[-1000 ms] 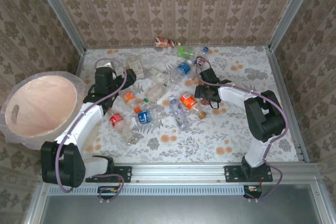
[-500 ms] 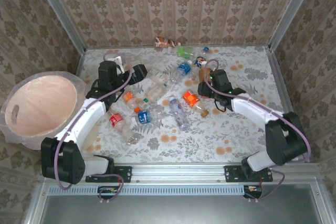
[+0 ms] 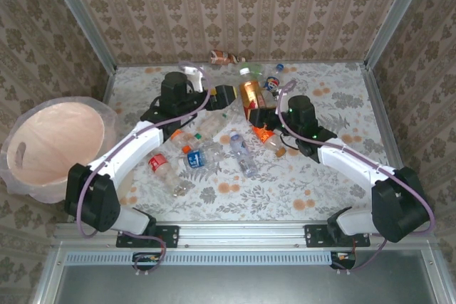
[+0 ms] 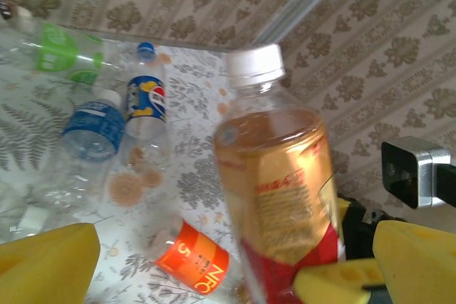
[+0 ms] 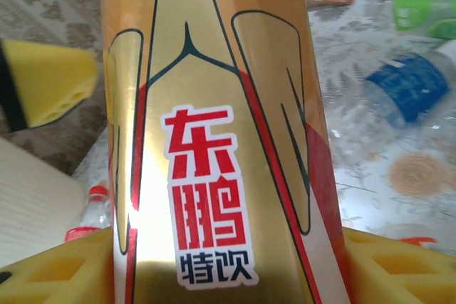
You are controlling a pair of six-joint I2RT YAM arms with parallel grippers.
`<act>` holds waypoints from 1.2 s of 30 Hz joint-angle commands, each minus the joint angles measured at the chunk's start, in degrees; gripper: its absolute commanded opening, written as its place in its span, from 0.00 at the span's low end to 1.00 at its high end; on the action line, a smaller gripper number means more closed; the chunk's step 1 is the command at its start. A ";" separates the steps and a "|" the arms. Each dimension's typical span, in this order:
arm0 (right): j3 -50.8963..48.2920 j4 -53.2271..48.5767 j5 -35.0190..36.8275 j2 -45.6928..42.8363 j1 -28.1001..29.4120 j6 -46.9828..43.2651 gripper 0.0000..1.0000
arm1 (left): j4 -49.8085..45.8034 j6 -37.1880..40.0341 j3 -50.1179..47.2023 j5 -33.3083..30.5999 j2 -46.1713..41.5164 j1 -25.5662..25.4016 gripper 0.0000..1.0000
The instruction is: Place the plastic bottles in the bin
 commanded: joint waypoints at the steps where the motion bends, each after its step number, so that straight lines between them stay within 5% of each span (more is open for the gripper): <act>1: 0.58 4.20 -3.37 1.26 1.38 -0.92 0.64 | -1.22 1.59 3.29 -0.40 1.89 -1.86 1.00; 11: 3.73 4.22 -3.30 2.18 5.34 -4.05 0.64 | -8.12 -2.28 8.61 -7.33 7.92 -5.75 0.99; 20: 6.37 4.34 -4.38 3.89 5.93 -7.19 0.67 | -7.47 0.88 8.76 -3.58 6.15 -5.32 0.62; 25: 8.03 3.38 -9.43 3.31 5.93 -10.14 0.99 | -8.59 2.58 7.71 -5.47 2.72 -3.64 0.53; 30: 6.90 1.25 -6.08 -2.93 5.75 -13.91 1.00 | -26.44 12.57 13.82 -23.60 -5.06 0.02 0.53; 36: 5.60 -3.94 7.97 -9.14 5.34 -16.12 1.00 | -44.11 22.29 23.92 -44.65 -14.72 5.77 0.53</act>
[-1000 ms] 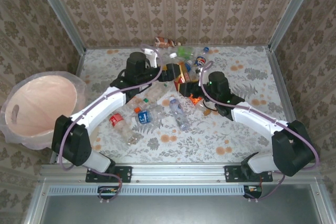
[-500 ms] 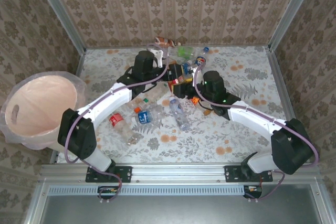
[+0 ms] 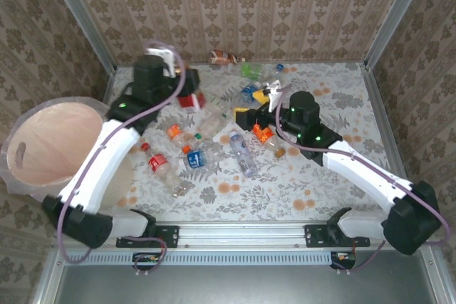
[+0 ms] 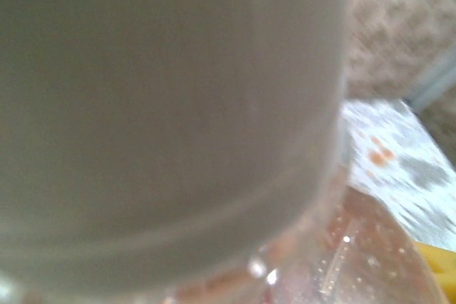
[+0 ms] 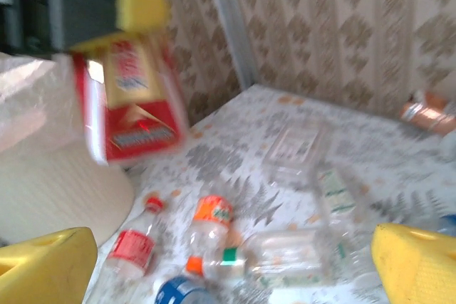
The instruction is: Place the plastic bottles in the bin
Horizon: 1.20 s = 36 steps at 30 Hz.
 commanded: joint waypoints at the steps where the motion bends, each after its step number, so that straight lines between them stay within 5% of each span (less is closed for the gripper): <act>1: -0.52 -4.66 10.17 -2.62 -0.56 -2.35 1.00 | -13.24 8.68 6.56 -16.80 -6.01 2.39 0.52; 7: -2.12 -4.86 16.59 -3.35 -2.47 0.80 1.00 | -25.72 14.79 16.83 -36.51 -7.92 6.78 0.52; 12: -2.54 -4.22 16.19 -2.98 -3.12 2.15 1.00 | -29.28 16.04 18.36 -33.82 -7.85 20.72 0.51; 15: -2.07 -4.80 15.98 -2.98 -3.26 1.75 1.00 | -36.26 13.52 20.42 -28.43 -5.21 31.25 0.51; 22: 0.35 -8.18 15.42 -2.41 -3.73 -0.44 1.00 | -36.48 10.34 10.78 3.00 -3.88 56.55 0.47; 27: 1.33 -8.74 15.02 -1.76 -3.69 -0.23 1.00 | -30.43 7.48 5.64 12.37 -3.23 58.82 0.47; 36: 1.04 -8.05 14.70 -1.31 -3.73 1.35 1.00 | -21.40 1.06 1.57 14.16 -0.93 58.82 0.49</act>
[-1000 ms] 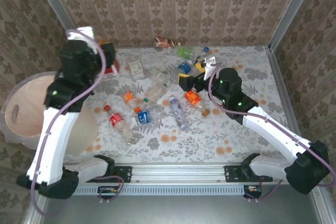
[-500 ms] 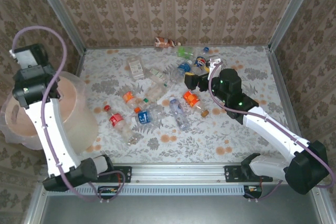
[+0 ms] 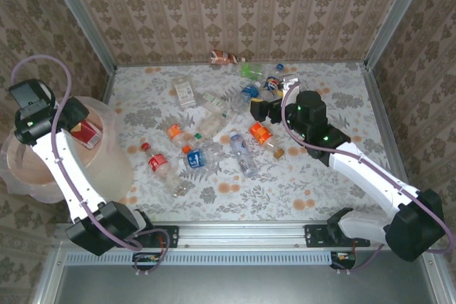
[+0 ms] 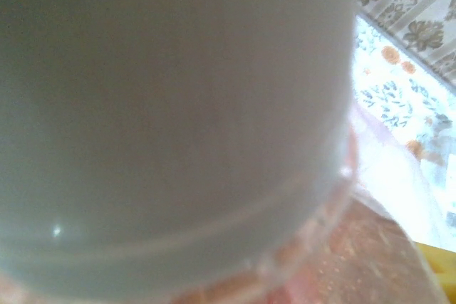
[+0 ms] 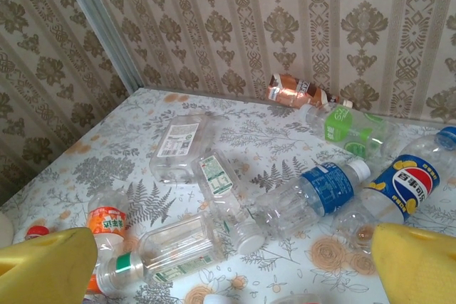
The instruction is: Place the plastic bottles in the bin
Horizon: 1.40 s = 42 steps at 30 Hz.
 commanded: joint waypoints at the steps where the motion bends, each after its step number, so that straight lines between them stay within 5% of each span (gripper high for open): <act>1: 1.50 -0.52 -0.08 0.46 -0.23 1.04 1.00 | 5.76 -4.20 -1.26 3.38 0.98 0.23 0.49; 8: 0.87 -0.93 0.11 1.49 -0.28 1.34 1.00 | 10.44 -7.59 -3.15 7.54 2.21 -0.85 0.56; 18: -1.65 -7.46 0.84 3.14 -0.36 0.52 1.00 | 9.76 -6.94 -3.91 4.98 1.01 -2.44 0.73; 24: -1.72 -16.45 1.64 6.44 -0.44 -0.11 1.00 | 7.98 -5.13 -3.58 3.91 -0.23 -2.86 0.90; 35: 2.05 -34.78 6.40 19.36 -0.61 1.30 0.98 | 5.51 -4.69 -1.86 3.96 -4.64 -3.38 1.00; 42: 2.05 -31.84 5.84 25.73 -1.67 2.52 0.88 | 6.95 -6.43 -0.94 8.26 -14.37 -4.43 1.00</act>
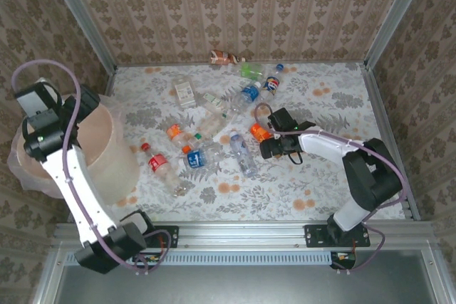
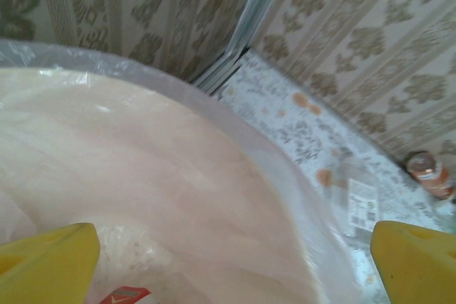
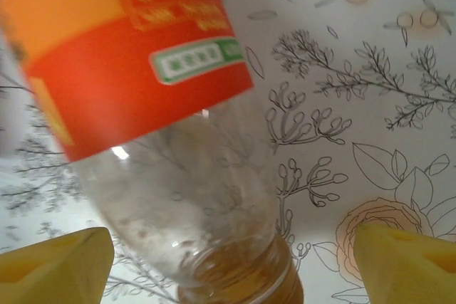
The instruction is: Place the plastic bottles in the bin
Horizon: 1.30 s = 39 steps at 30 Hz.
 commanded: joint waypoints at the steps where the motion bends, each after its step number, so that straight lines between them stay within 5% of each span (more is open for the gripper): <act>1: 1.09 0.22 0.45 1.11 -0.35 0.43 0.87 | 0.21 -1.28 2.37 4.64 -4.63 -0.69 1.00; 7: 0.05 2.52 -1.22 2.15 -0.97 1.25 0.76 | 4.36 -8.76 0.69 14.63 -10.85 -6.38 1.00; 14: -2.56 5.79 2.76 1.68 -0.92 3.50 0.63 | 7.48 -9.35 -0.49 3.45 -11.69 -27.55 1.00; 22: -8.80 13.23 7.17 -4.16 -0.97 7.19 0.45 | 14.92 -8.64 -2.38 -9.37 -2.50 -49.20 1.00; 26: -12.59 19.72 6.70 -9.82 -0.91 8.67 0.42 | 21.88 -7.31 -2.84 -10.67 4.32 -58.32 1.00; 34: -19.51 34.63 -1.63 -21.29 -0.97 10.43 0.38 | 30.70 -8.11 -2.39 -7.14 17.00 -64.70 1.00; 39: -23.71 45.93 -13.33 -27.73 -0.92 10.98 0.37 | 34.79 -6.60 -2.48 5.56 21.75 -64.81 1.00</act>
